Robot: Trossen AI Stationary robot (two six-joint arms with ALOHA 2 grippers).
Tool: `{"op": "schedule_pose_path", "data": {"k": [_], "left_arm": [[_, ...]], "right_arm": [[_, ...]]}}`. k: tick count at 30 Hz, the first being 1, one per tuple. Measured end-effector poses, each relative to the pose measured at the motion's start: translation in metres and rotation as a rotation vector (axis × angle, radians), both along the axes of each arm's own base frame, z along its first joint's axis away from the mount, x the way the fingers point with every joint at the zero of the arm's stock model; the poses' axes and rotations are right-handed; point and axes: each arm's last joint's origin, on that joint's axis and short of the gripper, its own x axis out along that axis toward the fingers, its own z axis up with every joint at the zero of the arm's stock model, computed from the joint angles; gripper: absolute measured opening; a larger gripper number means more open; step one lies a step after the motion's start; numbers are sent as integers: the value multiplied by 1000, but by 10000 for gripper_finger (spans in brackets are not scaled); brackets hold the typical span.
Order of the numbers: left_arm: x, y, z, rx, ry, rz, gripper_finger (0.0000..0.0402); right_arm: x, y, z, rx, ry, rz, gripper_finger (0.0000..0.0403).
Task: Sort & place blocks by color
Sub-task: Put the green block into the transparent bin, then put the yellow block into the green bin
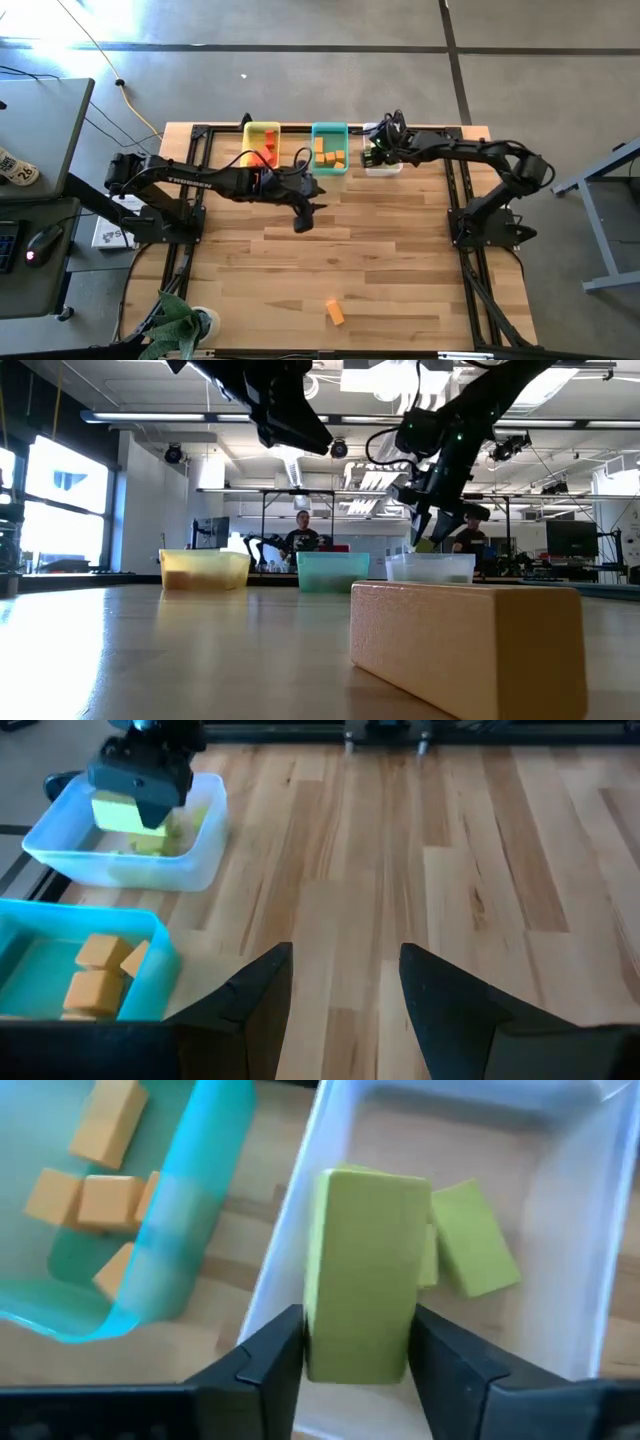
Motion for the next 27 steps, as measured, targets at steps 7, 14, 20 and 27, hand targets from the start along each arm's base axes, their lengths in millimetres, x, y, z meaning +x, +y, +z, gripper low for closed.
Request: {"op": "schedule_pose_path", "data": {"k": [7,14,20,27], "left_arm": [[-6,3,-7,-18,91,31,172],[-15,11,-14,3,198,99,172],[-25,26,-19,71,289,259,172],[-35,45,-22,56,357,326,172]], "right_arm": [[1,4,4,-10,-14,-10,207],[6,16,9,123,-138,6,216],[23,60,20,191,-234,71,217],[42,115,32,212,-390,109,217]]}}
